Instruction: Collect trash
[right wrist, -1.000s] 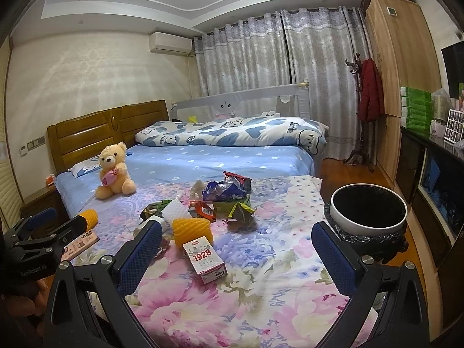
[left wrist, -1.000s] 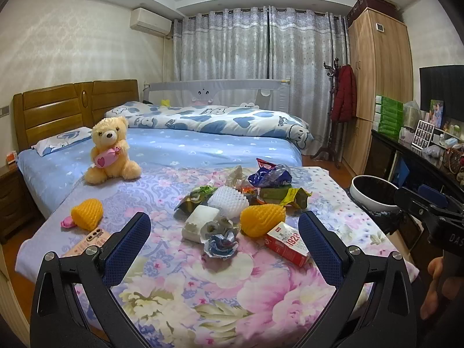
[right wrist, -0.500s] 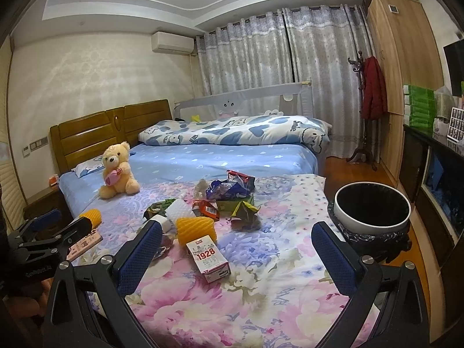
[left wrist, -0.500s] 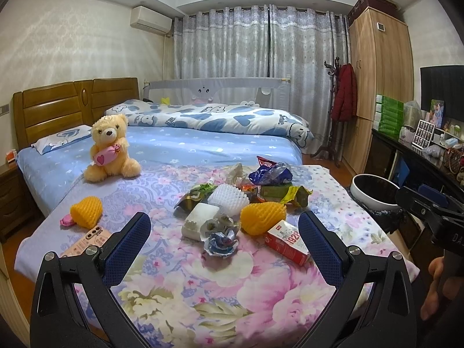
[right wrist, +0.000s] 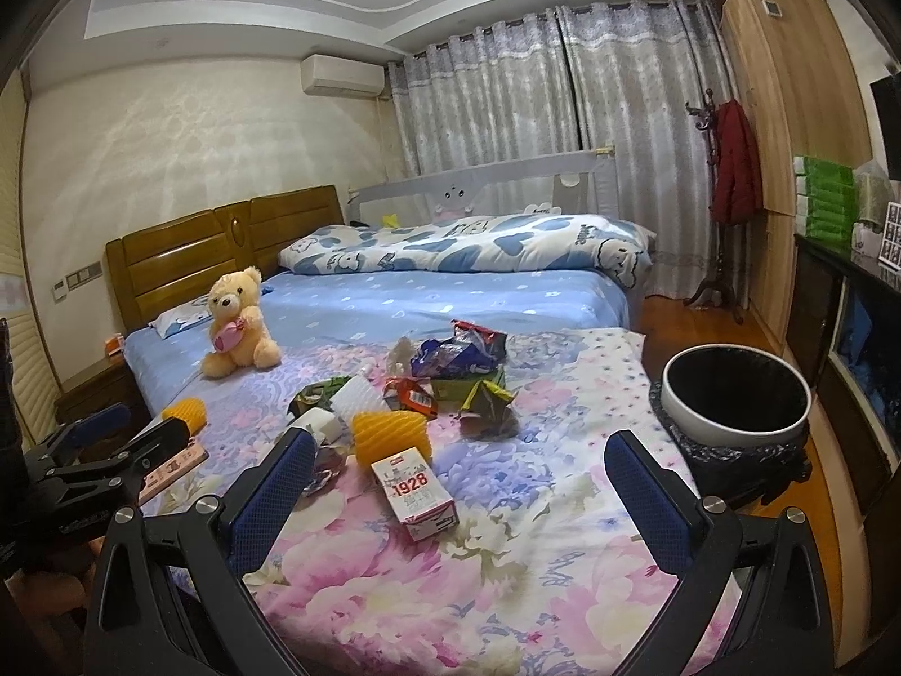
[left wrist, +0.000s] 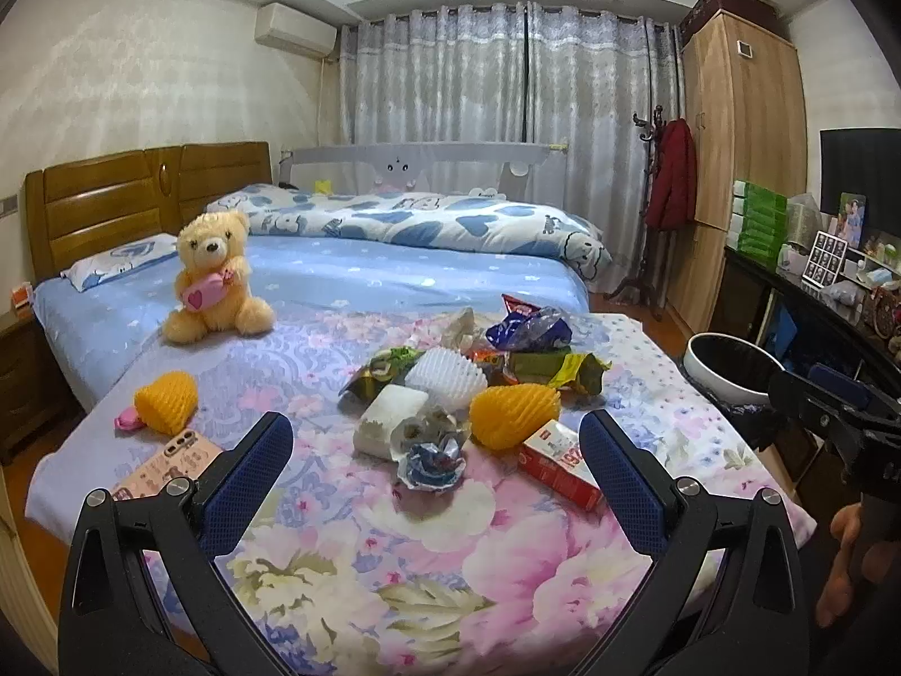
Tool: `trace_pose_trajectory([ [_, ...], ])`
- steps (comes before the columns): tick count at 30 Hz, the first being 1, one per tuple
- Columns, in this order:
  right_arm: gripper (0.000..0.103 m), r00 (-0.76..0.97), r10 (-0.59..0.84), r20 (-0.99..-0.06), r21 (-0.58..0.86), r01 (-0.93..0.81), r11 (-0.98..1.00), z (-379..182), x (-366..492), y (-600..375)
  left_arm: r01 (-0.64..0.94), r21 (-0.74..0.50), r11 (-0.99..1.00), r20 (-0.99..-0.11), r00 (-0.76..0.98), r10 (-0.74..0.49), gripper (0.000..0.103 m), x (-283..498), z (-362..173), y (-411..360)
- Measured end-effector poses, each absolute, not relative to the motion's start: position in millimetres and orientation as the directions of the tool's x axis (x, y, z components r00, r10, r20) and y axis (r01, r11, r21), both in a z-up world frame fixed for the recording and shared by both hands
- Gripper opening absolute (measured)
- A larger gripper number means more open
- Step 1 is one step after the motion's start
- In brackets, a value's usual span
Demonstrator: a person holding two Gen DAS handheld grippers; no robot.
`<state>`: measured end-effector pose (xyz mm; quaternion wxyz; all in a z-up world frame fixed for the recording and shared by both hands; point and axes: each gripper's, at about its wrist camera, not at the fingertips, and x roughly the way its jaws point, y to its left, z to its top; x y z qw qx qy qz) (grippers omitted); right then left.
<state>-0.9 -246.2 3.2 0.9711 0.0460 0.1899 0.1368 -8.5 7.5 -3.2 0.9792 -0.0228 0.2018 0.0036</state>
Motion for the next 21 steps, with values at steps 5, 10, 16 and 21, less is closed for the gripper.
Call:
trace_pose_trajectory([
  [5,0.103,0.872,0.308,-0.381,0.14,-0.275,0.951,-2,3,-242,-0.031,-0.06,0.998,-0.436,0.9,0.002,0.103,3,-12,17],
  [10,0.103,0.843,0.334,-0.423,0.144,-0.301,0.943,-10,13,-237,-0.05,-0.076,0.996,-0.491,0.871,0.006,0.103,17,-25,27],
  [16,0.103,0.769,0.391,-0.505,0.181,-0.348,0.92,-32,37,-226,-0.055,-0.087,0.995,-0.584,0.811,-0.007,0.103,47,-50,38],
  [21,0.102,0.711,0.411,-0.57,0.202,-0.364,0.909,-54,60,-216,-0.054,-0.102,0.993,-0.639,0.769,-0.024,0.103,72,-68,45],
])
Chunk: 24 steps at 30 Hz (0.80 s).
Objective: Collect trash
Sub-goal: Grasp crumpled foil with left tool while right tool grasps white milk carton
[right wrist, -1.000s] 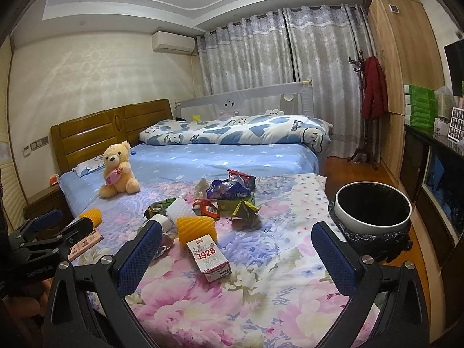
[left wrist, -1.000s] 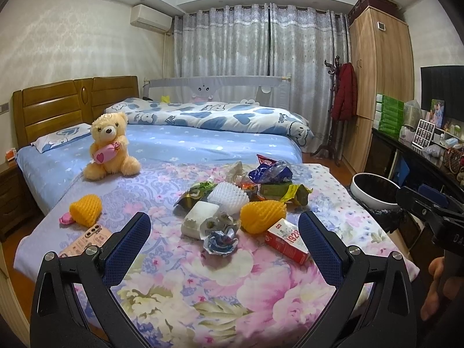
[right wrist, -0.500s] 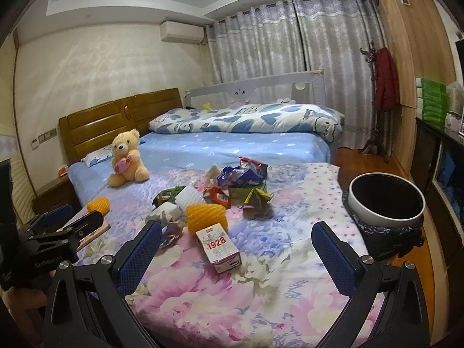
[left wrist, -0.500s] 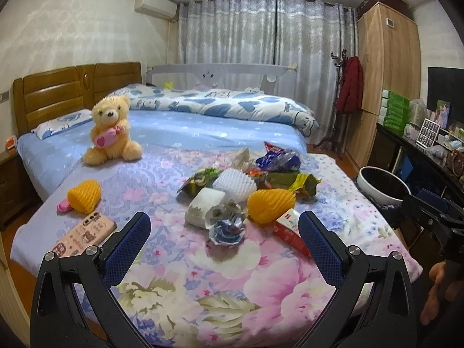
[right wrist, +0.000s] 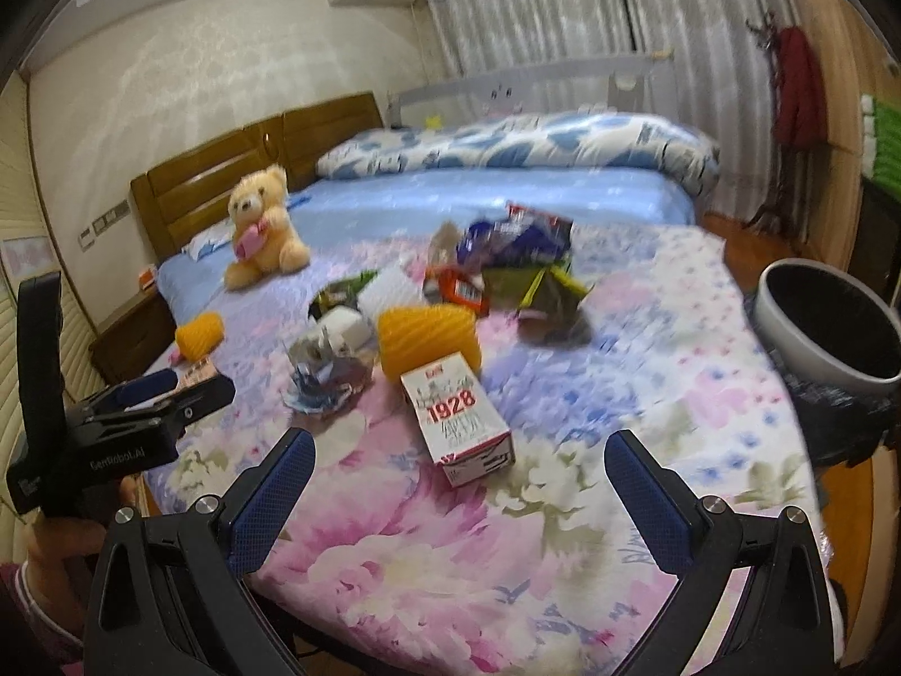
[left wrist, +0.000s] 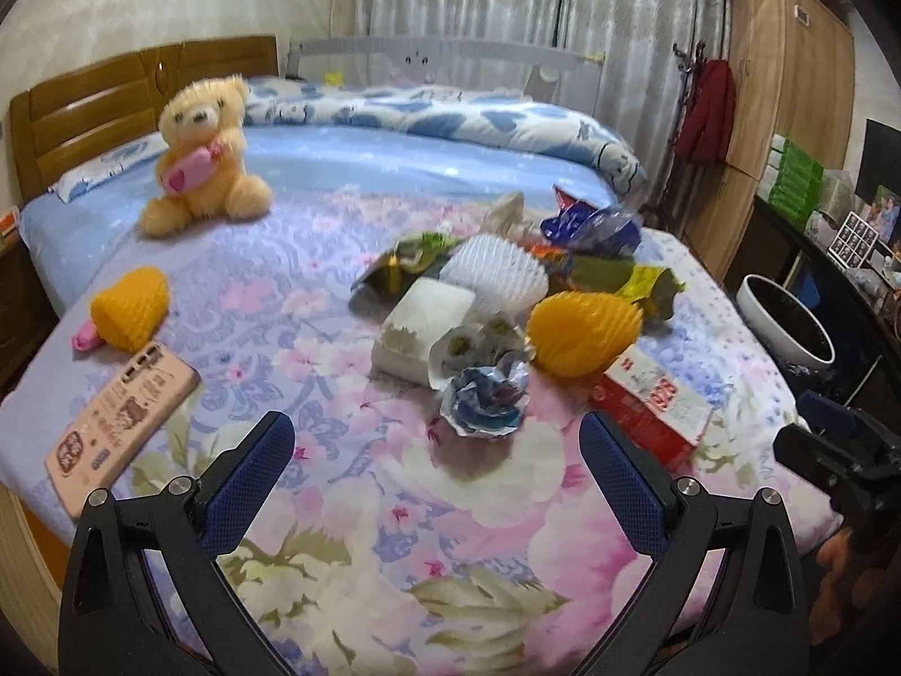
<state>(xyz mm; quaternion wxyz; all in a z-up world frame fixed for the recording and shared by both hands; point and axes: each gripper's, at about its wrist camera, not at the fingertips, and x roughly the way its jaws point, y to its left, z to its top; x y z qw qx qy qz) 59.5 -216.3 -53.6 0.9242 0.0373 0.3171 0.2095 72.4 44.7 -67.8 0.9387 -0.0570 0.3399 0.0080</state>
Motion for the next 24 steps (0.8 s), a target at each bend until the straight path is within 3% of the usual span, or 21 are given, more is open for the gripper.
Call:
trace_pose_trajectory([
  [8,0.1,0.621,0.398,-0.675,0.179,-0.385,0.905,-88,100,-197,-0.041,-0.118,0.992,-0.709,0.703,-0.056,0.097,111,-91,48],
  [13,0.092,0.59,0.381,-0.712,0.143,-0.409,0.901,-99,118,-184,-0.018,-0.112,0.993,-0.736,0.674,-0.071,0.088,130,-103,40],
  [17,0.071,0.566,0.372,-0.736,0.142,-0.409,0.902,-105,129,-181,0.018,-0.141,0.99,-0.749,0.652,-0.118,0.059,142,-111,32],
  [18,0.058,0.554,0.376,-0.743,0.148,-0.411,0.9,-107,130,-181,0.028,-0.151,0.988,-0.749,0.649,-0.133,0.047,143,-113,31],
  [20,0.056,0.547,0.377,-0.748,0.149,-0.414,0.898,-109,131,-181,0.064,-0.169,0.984,-0.758,0.63,-0.171,0.025,145,-117,25],
  [24,0.052,0.552,0.395,-0.734,0.166,-0.418,0.893,-106,123,-188,0.09,-0.156,0.984,-0.747,0.64,-0.177,0.02,136,-115,16],
])
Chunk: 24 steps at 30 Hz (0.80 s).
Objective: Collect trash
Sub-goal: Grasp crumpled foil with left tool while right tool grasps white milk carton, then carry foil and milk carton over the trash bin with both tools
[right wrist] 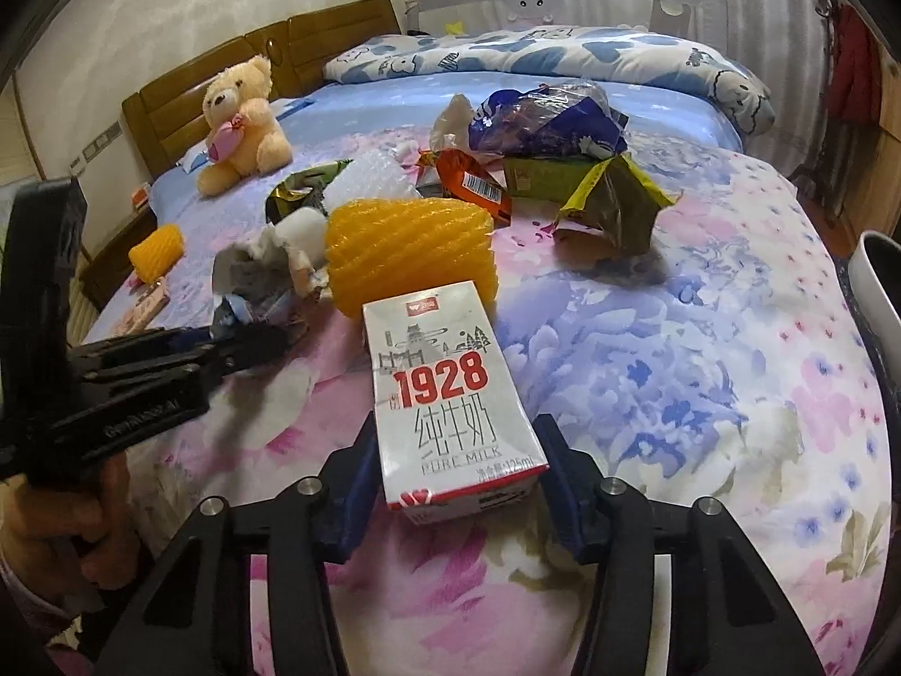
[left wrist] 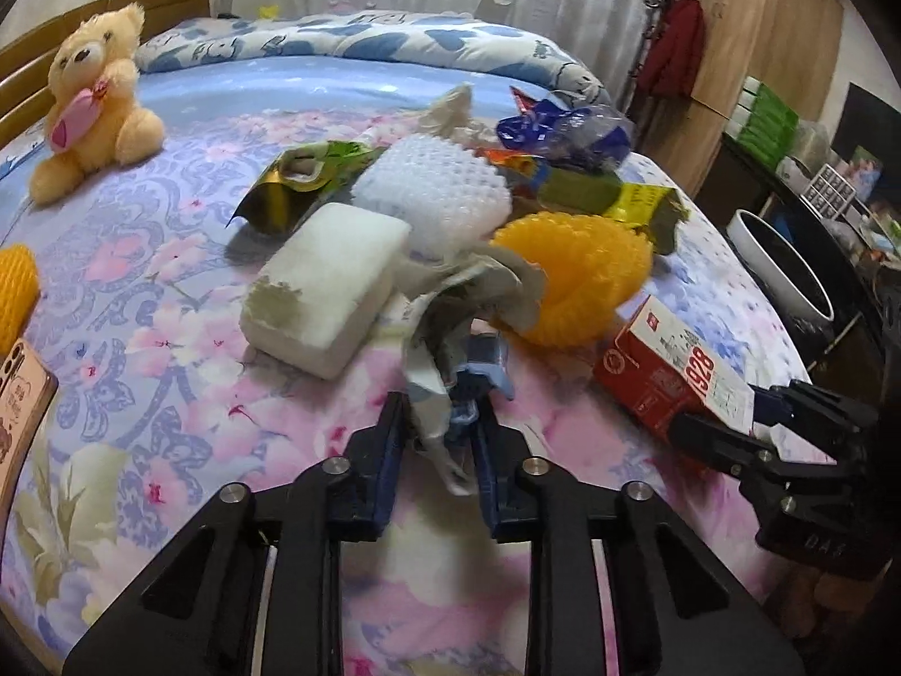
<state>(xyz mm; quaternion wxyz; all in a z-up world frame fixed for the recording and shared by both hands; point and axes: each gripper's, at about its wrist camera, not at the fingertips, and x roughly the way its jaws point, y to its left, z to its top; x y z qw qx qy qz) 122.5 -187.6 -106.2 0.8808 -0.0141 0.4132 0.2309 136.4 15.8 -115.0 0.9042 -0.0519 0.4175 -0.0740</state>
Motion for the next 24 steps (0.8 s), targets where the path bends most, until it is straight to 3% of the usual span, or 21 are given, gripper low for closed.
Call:
trace_pose_trajectory([
  [24,0.052,0.678,0.33,-0.657,0.231,-0.236,0.944,-73,91,-294,0.339,-0.202,0.919,-0.712,0.593,-0.375,0.019,122,-71,-85],
])
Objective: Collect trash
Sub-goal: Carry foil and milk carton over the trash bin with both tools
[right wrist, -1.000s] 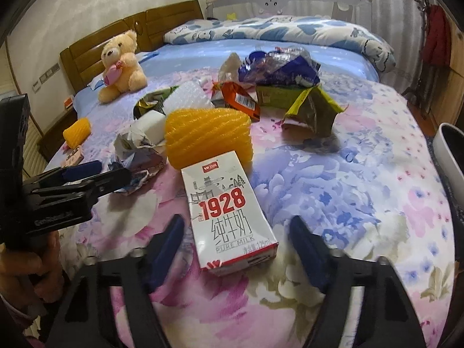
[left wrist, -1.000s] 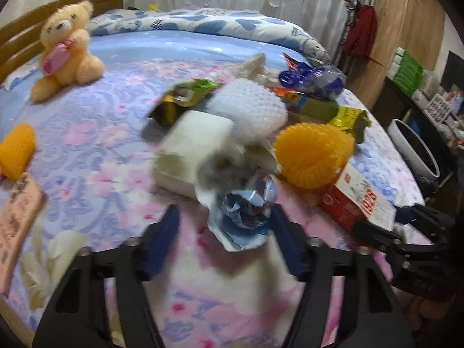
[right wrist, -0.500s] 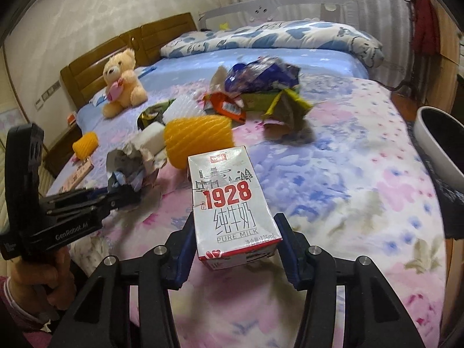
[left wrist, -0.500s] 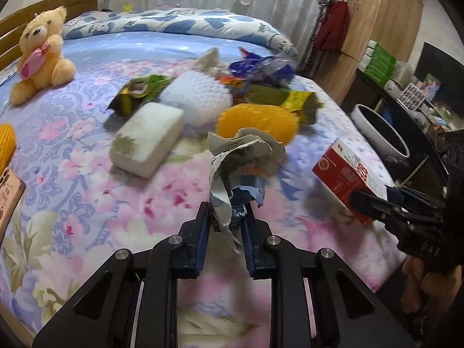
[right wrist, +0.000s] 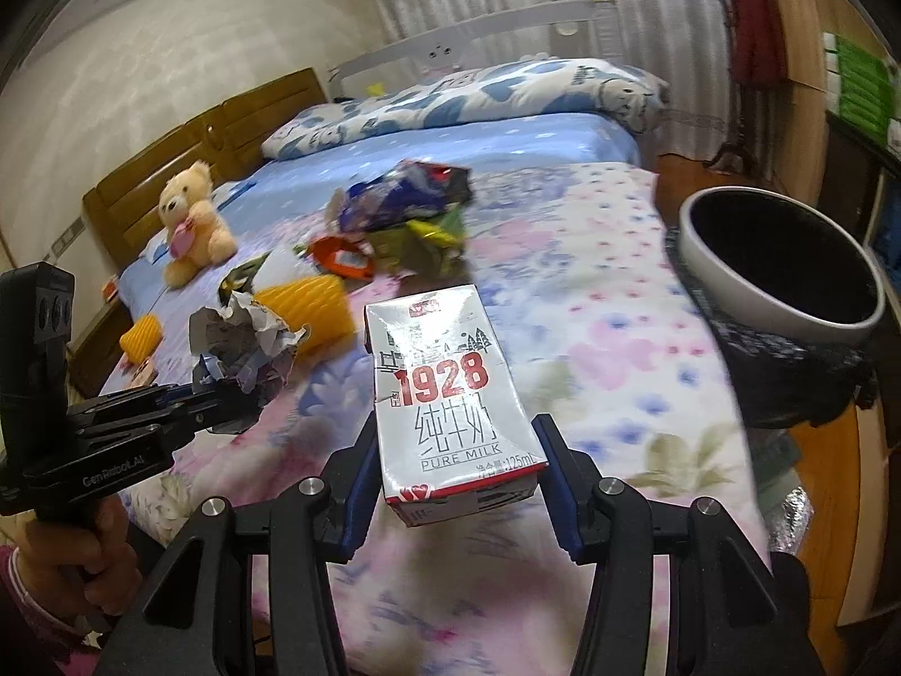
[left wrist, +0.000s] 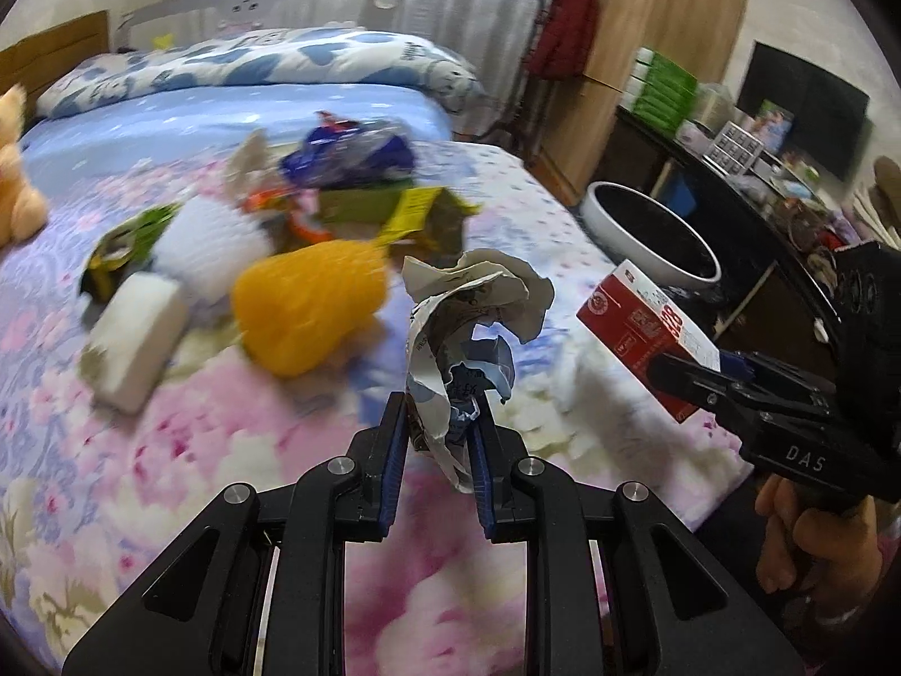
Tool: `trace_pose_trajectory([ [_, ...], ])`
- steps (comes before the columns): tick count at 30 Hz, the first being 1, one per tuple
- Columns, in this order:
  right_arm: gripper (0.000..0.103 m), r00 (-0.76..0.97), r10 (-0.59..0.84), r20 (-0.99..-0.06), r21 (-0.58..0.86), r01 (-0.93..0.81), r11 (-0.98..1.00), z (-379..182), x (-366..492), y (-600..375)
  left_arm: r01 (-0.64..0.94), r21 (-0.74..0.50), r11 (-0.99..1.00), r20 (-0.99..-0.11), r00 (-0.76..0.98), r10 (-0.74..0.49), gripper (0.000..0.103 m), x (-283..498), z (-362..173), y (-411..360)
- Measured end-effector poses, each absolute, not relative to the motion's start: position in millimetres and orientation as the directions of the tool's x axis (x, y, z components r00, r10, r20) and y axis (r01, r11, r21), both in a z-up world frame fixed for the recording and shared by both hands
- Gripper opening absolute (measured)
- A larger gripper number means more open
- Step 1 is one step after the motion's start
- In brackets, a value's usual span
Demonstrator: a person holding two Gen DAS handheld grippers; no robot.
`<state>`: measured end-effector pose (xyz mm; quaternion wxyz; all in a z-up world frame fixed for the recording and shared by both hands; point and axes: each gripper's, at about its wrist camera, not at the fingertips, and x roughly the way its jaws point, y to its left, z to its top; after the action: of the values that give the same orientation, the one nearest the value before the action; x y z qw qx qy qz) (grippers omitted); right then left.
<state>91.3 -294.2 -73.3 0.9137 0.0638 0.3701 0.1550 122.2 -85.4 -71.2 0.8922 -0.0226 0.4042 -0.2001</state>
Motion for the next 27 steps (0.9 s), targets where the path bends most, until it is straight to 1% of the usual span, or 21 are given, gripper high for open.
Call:
trace_pose_trajectory([
  [12,0.052,0.723,0.252,-0.643,0.238,-0.125,0.963,-67,90,-357,0.455,-0.177,0.873,-0.709,0.557,-0.434,0.019,141,-59,-154],
  [27,0.052,0.754,0.163,-0.637,0.237,-0.01,0.972,-51,106,-424,0.531,-0.17,0.83,-0.698,0.529,-0.482,0.019,170,-43,-216],
])
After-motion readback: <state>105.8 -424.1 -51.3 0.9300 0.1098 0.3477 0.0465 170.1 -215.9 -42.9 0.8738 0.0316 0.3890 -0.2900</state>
